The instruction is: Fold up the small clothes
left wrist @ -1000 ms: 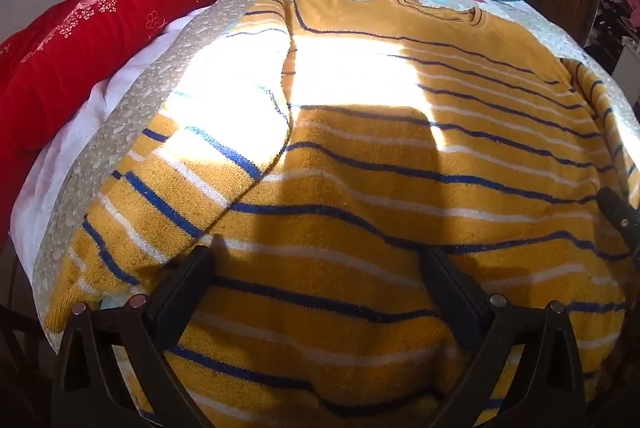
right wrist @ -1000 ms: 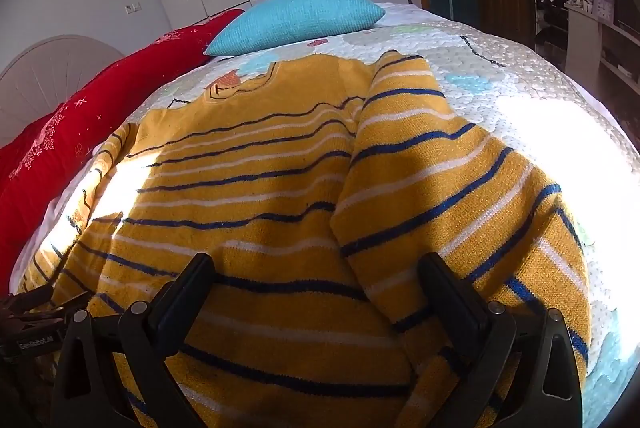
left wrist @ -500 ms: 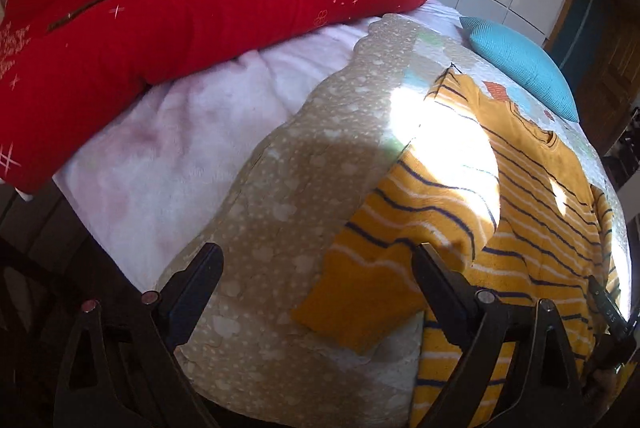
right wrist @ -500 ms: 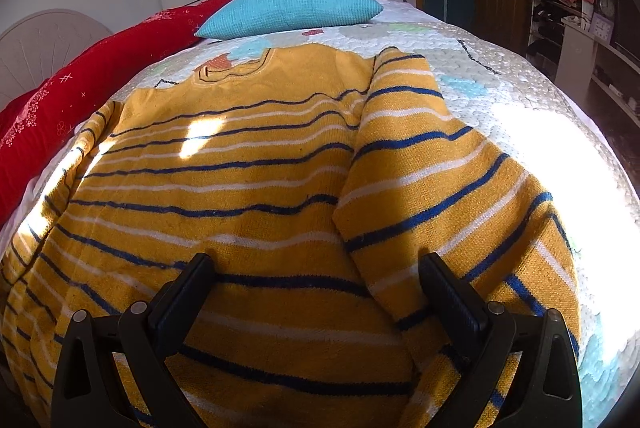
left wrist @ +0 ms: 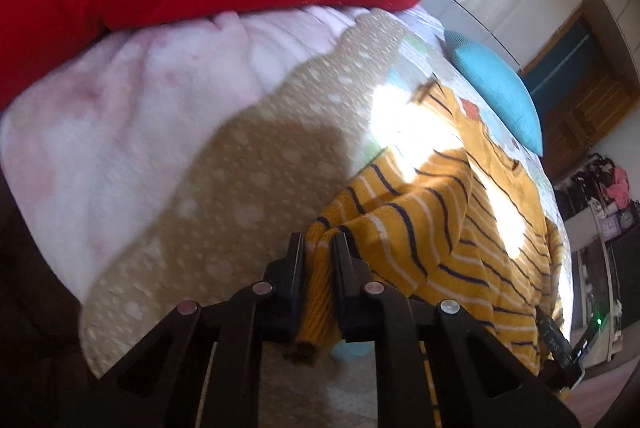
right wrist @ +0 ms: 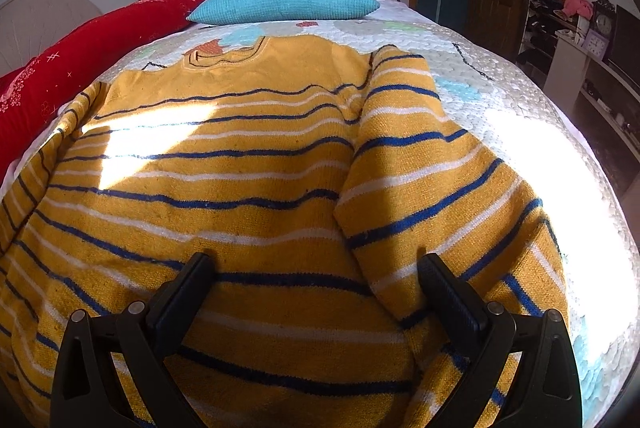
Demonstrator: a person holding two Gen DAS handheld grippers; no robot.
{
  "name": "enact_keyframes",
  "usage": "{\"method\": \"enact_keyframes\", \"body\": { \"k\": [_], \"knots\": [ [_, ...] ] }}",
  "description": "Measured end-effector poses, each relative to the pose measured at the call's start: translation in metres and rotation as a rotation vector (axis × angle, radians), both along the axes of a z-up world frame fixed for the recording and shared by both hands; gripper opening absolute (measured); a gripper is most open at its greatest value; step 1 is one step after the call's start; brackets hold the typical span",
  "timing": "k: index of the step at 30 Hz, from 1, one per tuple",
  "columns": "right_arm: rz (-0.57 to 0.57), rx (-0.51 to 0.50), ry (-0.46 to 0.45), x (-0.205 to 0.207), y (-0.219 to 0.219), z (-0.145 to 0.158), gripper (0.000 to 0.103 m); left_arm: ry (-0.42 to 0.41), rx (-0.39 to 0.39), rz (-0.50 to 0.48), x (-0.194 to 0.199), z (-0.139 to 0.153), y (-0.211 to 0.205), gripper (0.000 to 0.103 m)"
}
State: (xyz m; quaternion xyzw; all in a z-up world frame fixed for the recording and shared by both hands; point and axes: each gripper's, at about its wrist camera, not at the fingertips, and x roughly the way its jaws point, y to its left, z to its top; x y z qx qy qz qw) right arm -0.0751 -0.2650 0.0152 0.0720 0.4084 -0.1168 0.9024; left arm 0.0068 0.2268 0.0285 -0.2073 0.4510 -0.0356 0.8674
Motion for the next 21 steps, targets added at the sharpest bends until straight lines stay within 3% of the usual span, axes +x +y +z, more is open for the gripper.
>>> {"method": "enact_keyframes", "body": {
  "k": [6,10,13,17,21],
  "knots": [
    [0.0,-0.002,0.002,0.001,0.001,0.0,0.103,-0.051,0.26,0.254,0.03,0.047,0.067,0.012],
    [0.0,0.0,0.001,0.001,0.001,0.0,0.103,-0.079,0.263,0.278,0.048,0.073,0.08,0.012],
    [0.001,0.006,-0.004,0.001,0.0,0.001,0.103,-0.134,0.261,0.211,0.051,0.096,0.049,0.012],
    [0.03,0.032,0.053,0.005,0.0,0.012,0.101,-0.191,0.184,0.028,0.059,0.124,-0.022,0.012],
    [0.058,0.206,-0.134,-0.029,-0.012,0.057,0.099,-0.222,0.106,-0.187,0.07,0.143,-0.122,0.012]
  ]
}}
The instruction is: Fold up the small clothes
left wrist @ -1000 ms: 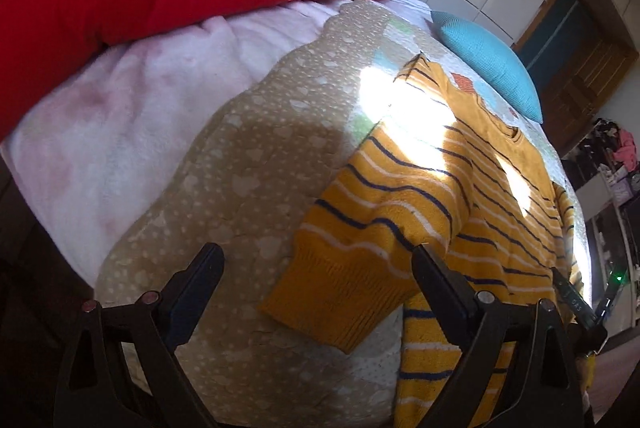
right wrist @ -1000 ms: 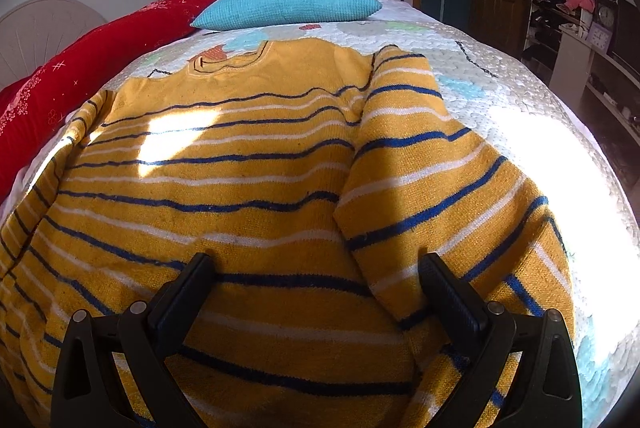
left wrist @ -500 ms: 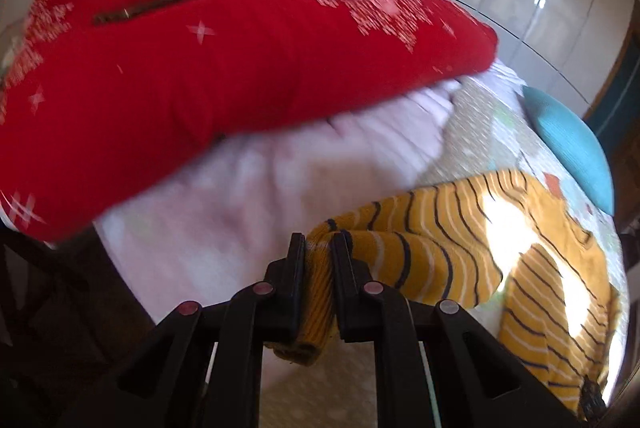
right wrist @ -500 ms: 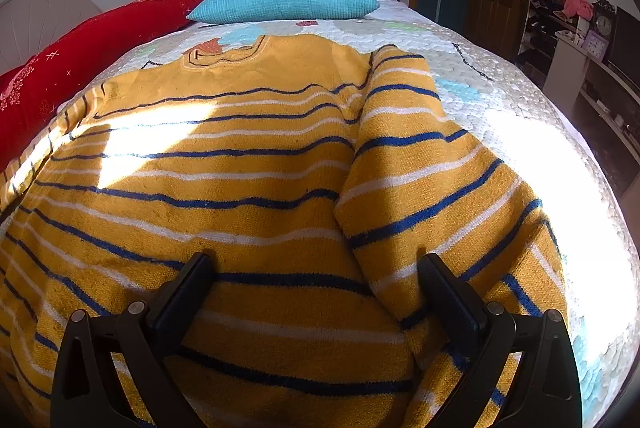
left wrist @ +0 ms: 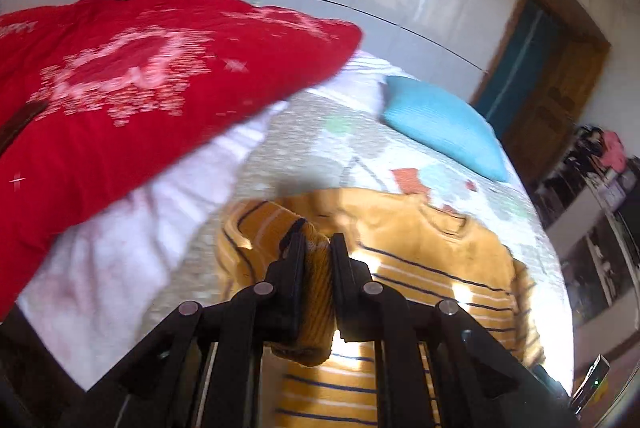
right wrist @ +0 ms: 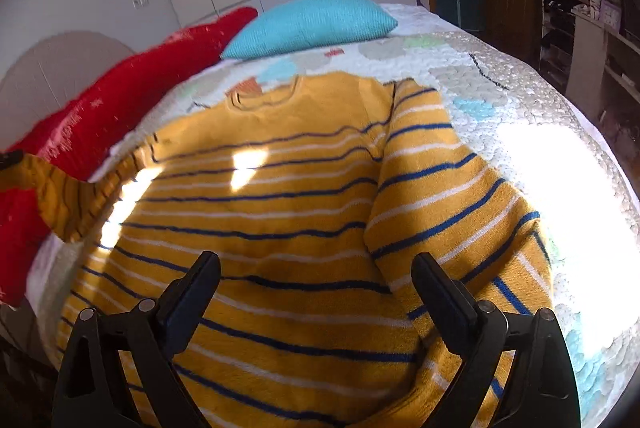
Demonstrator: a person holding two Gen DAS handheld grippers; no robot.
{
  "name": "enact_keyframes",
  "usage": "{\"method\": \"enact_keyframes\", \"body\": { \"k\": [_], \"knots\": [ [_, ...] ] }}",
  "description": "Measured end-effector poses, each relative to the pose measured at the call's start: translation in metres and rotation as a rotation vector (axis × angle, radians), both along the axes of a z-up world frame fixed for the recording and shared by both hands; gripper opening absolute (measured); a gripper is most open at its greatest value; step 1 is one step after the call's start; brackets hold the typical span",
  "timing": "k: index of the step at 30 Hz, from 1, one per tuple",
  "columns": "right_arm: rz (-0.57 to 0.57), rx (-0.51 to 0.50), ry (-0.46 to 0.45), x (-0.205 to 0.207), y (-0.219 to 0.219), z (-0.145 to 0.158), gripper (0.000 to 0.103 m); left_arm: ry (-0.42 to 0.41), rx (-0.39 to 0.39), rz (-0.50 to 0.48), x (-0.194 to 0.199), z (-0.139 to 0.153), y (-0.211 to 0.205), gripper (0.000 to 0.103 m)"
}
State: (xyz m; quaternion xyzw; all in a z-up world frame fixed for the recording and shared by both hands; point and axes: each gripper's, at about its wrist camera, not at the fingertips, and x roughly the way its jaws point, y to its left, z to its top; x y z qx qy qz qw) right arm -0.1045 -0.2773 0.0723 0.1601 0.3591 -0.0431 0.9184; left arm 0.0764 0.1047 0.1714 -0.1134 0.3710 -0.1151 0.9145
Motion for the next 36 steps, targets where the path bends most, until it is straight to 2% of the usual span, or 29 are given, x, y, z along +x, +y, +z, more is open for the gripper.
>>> {"method": "enact_keyframes", "body": {
  "k": [3,5,7,9,11,12,13,14,16,17,20,23,25,27,28,29,30,31,33,36],
  "knots": [
    [-0.039,-0.019,-0.054,-0.024,-0.011,0.017,0.099,0.017,-0.024,-0.172,0.004,0.0,-0.089,0.012],
    [-0.09,-0.02,-0.061,-0.041,-0.026,0.018,0.099,0.025,-0.027,-0.276,0.002,-0.007,-0.147,0.012],
    [-0.15,-0.006,-0.051,-0.056,-0.046,0.014,0.099,0.071,-0.042,-0.372,0.002,-0.023,-0.197,0.014],
    [-0.201,0.01,-0.029,-0.068,-0.066,0.007,0.099,0.125,-0.044,-0.421,0.004,-0.046,-0.231,0.017],
    [-0.225,0.023,-0.009,-0.076,-0.08,0.003,0.099,0.2,-0.02,-0.44,-0.001,-0.068,-0.245,0.018],
    [-0.232,0.024,-0.007,-0.078,-0.083,0.003,0.099,0.221,-0.033,-0.457,-0.009,-0.074,-0.244,0.019],
    [-0.231,0.025,-0.009,-0.08,-0.085,0.004,0.099,0.228,-0.045,-0.476,-0.018,-0.077,-0.237,0.024],
    [-0.221,0.024,-0.015,-0.079,-0.084,0.006,0.099,0.224,-0.043,-0.478,-0.03,-0.078,-0.23,0.037],
    [-0.185,0.022,-0.031,-0.07,-0.077,0.013,0.099,0.19,-0.025,-0.434,-0.046,-0.076,-0.201,0.056],
    [-0.157,0.028,-0.04,-0.06,-0.072,0.016,0.099,0.165,-0.011,-0.402,-0.054,-0.074,-0.184,0.059],
    [-0.07,0.053,-0.07,-0.027,-0.051,0.025,0.099,0.131,0.057,-0.295,-0.07,-0.069,-0.135,0.061],
    [0.023,0.09,-0.073,0.018,-0.028,0.024,0.099,0.147,0.048,-0.205,-0.079,-0.07,-0.086,0.063],
    [0.034,0.099,-0.025,0.051,-0.019,0.014,0.099,0.162,0.028,-0.147,-0.086,-0.074,-0.058,0.063],
    [0.016,0.092,0.087,0.087,-0.014,-0.005,0.096,0.169,0.019,-0.097,-0.093,-0.078,-0.034,0.064],
    [-0.005,0.075,0.134,0.101,-0.012,-0.014,0.091,0.171,0.021,-0.073,-0.095,-0.081,-0.025,0.064],
    [-0.006,0.066,0.16,0.113,-0.012,-0.022,0.068,0.172,0.023,-0.051,-0.098,-0.083,-0.017,0.064],
    [0.018,0.067,0.175,0.124,-0.011,-0.029,0.038,0.174,0.025,-0.033,-0.1,-0.085,-0.009,0.064],
    [0.03,0.061,0.197,0.131,-0.011,-0.033,0.031,0.18,0.029,-0.016,-0.102,-0.087,-0.004,0.064],
    [0.016,0.059,0.185,0.133,-0.02,-0.033,0.015,0.187,0.034,0.012,-0.104,-0.09,0.005,0.064],
    [-0.089,0.004,0.199,0.129,-0.047,-0.029,0.015,0.174,0.055,0.032,-0.109,-0.091,0.008,0.064]
  ]
}}
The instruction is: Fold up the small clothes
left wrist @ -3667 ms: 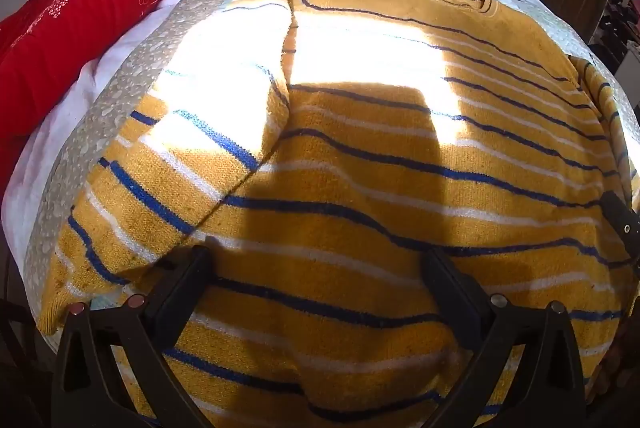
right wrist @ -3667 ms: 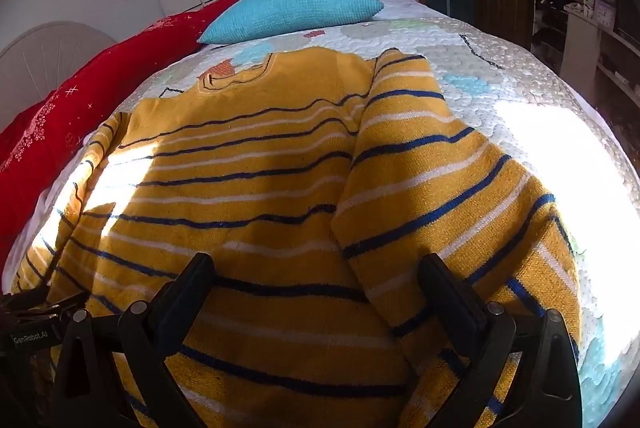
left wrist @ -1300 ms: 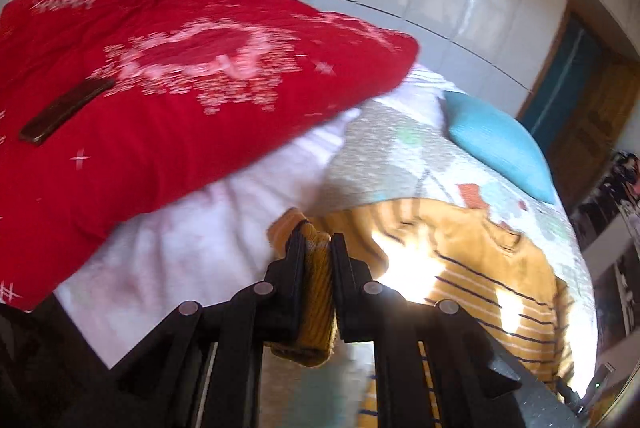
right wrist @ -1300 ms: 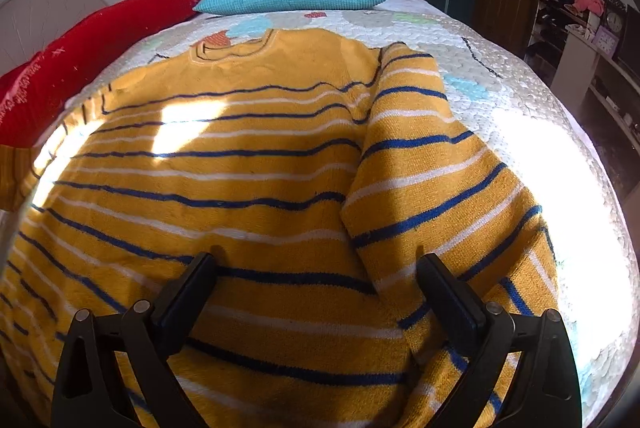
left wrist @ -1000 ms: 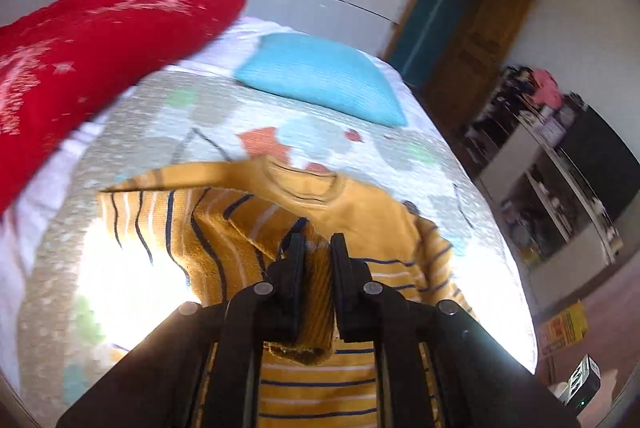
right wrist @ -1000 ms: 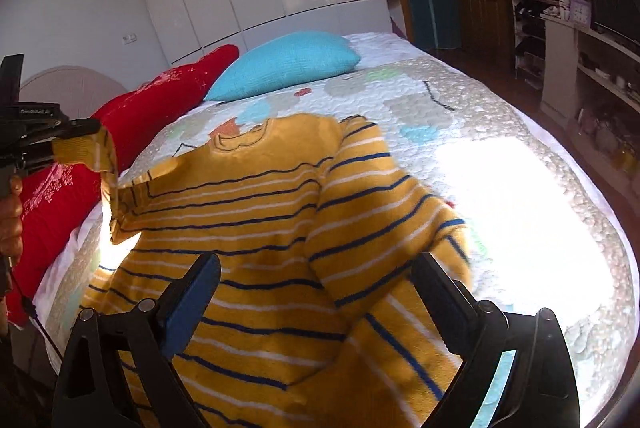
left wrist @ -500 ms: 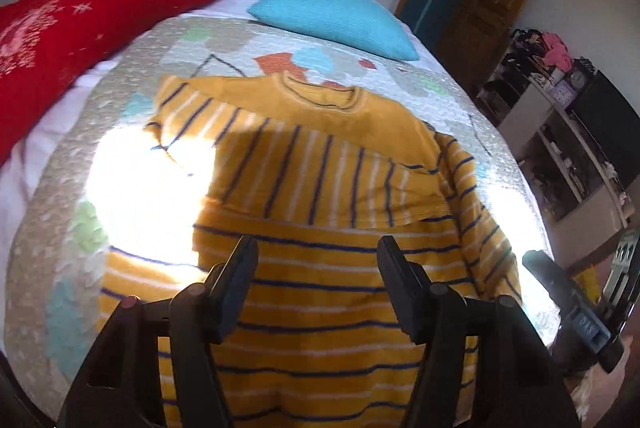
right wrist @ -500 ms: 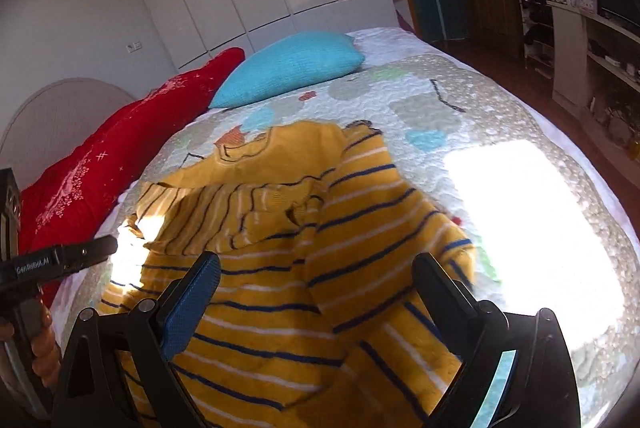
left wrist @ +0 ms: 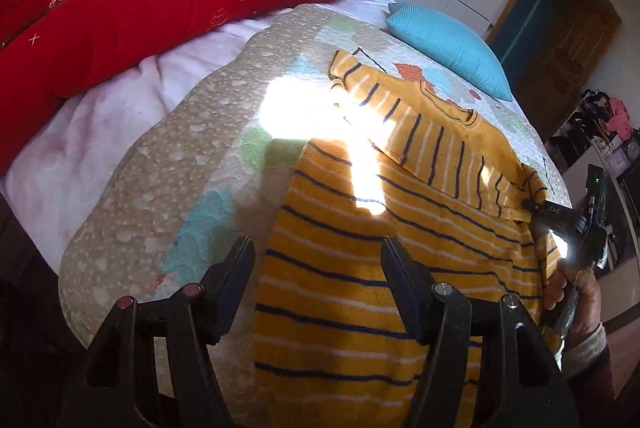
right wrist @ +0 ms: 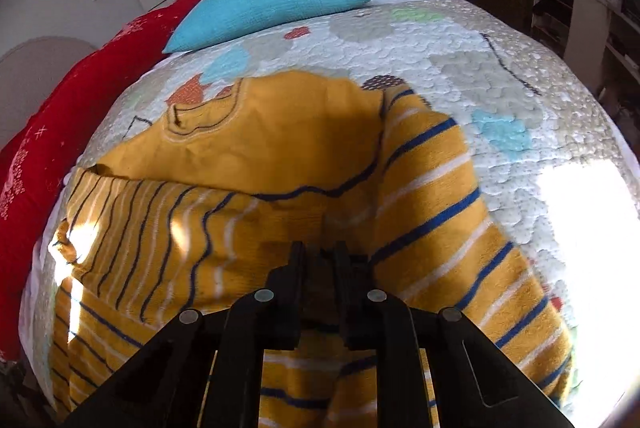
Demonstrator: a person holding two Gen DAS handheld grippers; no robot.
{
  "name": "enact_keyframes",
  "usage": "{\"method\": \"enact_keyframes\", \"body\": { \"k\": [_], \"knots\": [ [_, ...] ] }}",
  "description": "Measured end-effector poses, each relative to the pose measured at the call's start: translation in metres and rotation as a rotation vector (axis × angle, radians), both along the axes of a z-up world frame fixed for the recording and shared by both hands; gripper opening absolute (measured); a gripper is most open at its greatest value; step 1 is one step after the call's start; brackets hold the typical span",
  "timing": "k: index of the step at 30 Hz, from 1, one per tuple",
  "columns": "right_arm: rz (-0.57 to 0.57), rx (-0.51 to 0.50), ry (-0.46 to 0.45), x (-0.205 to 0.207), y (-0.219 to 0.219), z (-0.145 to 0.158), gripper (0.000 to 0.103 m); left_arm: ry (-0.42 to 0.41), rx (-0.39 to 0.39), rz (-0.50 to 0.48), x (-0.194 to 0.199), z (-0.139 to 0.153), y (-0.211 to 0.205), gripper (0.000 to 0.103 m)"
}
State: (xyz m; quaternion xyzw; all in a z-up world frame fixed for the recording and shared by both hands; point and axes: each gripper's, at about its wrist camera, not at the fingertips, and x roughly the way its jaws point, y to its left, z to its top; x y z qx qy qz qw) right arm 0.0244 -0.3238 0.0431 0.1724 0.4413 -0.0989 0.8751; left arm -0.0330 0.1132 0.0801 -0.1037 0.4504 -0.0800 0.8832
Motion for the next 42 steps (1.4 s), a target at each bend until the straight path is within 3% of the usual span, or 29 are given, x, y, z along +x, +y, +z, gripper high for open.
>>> {"method": "enact_keyframes", "body": {
  "k": [2,4,6,7,13,18,23,24,25,26,27,30,34,39,42],
  "knots": [
    [-0.031,0.029,-0.013,-0.012,-0.021,0.009,0.015,0.002,0.011,-0.005,-0.003,0.0,-0.004,0.064],
    [-0.028,0.078,-0.081,-0.039,-0.035,0.029,0.022,0.002,0.009,-0.028,-0.008,0.001,-0.012,0.064],
    [-0.017,0.05,-0.12,-0.071,-0.045,0.047,0.06,-0.005,0.003,-0.056,-0.013,0.004,-0.019,0.067],
    [-0.012,0.032,-0.132,-0.09,-0.05,0.052,0.066,-0.008,0.0,-0.068,-0.015,0.005,-0.022,0.07],
    [0.06,-0.003,-0.06,-0.184,-0.052,0.042,0.071,0.024,-0.007,-0.157,-0.018,-0.002,-0.058,0.071],
    [0.236,-0.035,-0.047,-0.23,0.004,0.02,0.074,0.028,0.022,-0.248,-0.027,-0.003,-0.094,0.071],
    [0.37,-0.248,-0.045,-0.23,0.059,-0.002,0.075,0.046,0.039,-0.271,-0.03,-0.007,-0.106,0.071],
    [0.373,-0.289,-0.033,-0.226,0.064,-0.007,0.064,0.052,0.039,-0.27,-0.03,-0.008,-0.107,0.071],
    [0.362,-0.335,-0.014,-0.22,0.065,-0.011,0.047,0.056,0.039,-0.268,-0.031,-0.008,-0.106,0.071],
    [0.358,-0.333,0.005,-0.214,0.061,-0.014,0.021,0.056,0.041,-0.265,-0.032,-0.008,-0.105,0.071],
    [0.35,-0.265,-0.009,-0.213,0.051,-0.012,0.01,0.053,0.045,-0.262,-0.033,-0.007,-0.103,0.071],
    [0.232,-0.123,-0.1,-0.223,0.012,0.012,0.007,0.051,0.057,-0.245,-0.032,-0.007,-0.096,0.071],
    [-0.057,-0.029,-0.226,-0.257,-0.075,0.051,0.007,0.085,0.024,-0.214,-0.023,-0.015,-0.087,0.071],
    [-0.451,-0.083,-0.275,-0.315,-0.186,0.082,0.001,0.101,0.0,-0.217,-0.02,-0.021,-0.086,0.071],
    [-0.58,-0.068,-0.306,-0.335,-0.226,0.097,0.001,0.104,-0.015,-0.217,-0.019,-0.023,-0.084,0.071]
  ]
}}
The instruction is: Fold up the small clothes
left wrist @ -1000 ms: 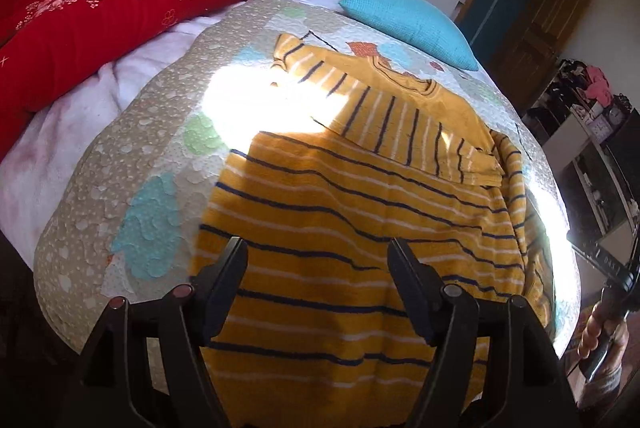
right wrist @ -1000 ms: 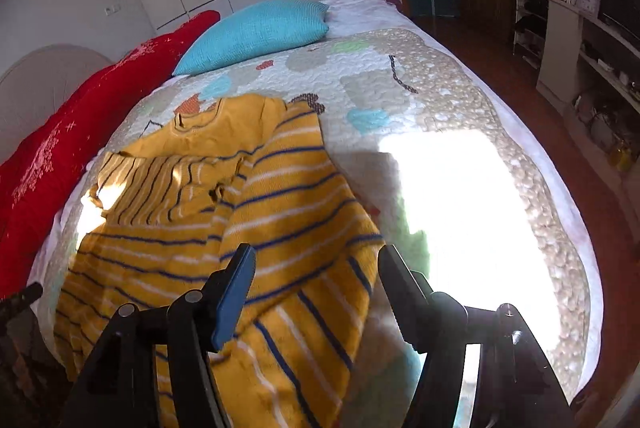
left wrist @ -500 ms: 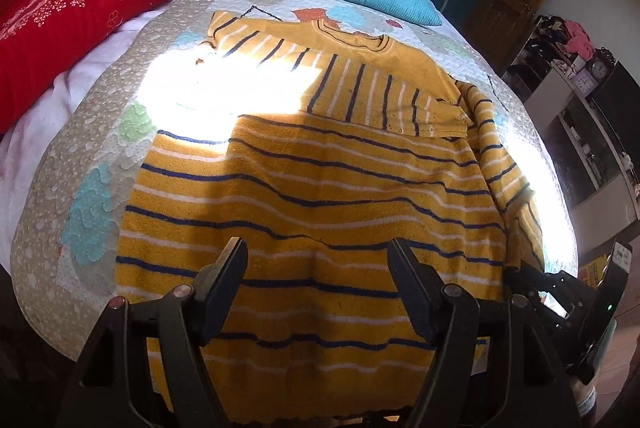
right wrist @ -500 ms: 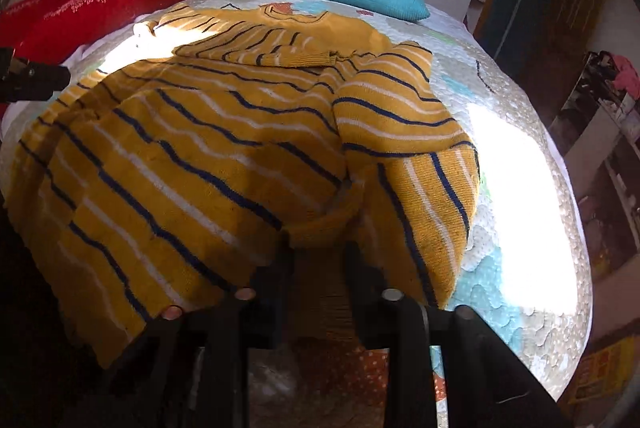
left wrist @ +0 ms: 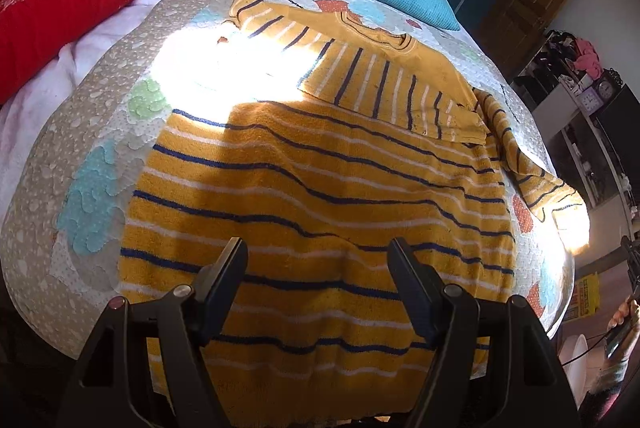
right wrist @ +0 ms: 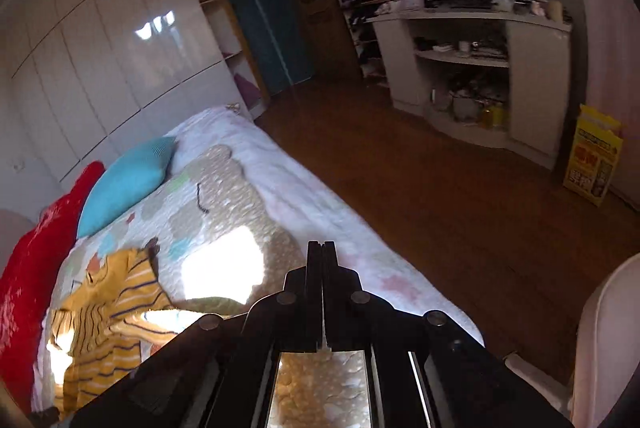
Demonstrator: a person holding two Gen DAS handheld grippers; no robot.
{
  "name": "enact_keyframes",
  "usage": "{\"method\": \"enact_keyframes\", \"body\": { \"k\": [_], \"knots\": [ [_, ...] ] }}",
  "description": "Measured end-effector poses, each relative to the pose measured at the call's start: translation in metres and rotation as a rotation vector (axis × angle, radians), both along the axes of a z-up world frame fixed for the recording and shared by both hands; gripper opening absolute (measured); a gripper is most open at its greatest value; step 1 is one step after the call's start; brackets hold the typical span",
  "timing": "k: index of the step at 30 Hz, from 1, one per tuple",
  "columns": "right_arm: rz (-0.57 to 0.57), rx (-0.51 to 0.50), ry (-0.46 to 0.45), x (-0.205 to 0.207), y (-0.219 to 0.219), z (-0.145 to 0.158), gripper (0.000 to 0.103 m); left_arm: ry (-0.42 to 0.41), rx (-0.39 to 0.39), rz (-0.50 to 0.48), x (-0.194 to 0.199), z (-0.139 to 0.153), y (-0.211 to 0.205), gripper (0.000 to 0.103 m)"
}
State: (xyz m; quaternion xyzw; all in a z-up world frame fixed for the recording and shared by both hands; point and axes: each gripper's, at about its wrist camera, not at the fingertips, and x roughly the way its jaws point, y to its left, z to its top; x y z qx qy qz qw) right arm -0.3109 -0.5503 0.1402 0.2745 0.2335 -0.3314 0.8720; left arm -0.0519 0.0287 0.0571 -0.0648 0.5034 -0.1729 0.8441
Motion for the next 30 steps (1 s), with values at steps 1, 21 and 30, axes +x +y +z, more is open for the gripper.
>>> {"method": "enact_keyframes", "body": {
  "k": [1,21,30],
  "knots": [
    [-0.013,0.006,-0.007,-0.002,-0.006,0.003,0.001,0.0,-0.005,0.001,0.001,0.0,0.001,0.071],
    [0.215,0.268,0.081,0.071,0.043,-0.131,0.076,0.033,0.023,-0.006,-0.003,-0.011,0.003,0.071],
    [0.202,0.315,-0.12,0.043,0.022,-0.081,0.011,0.018,0.026,-0.033,-0.004,-0.006,-0.007,0.071]
  ]
}}
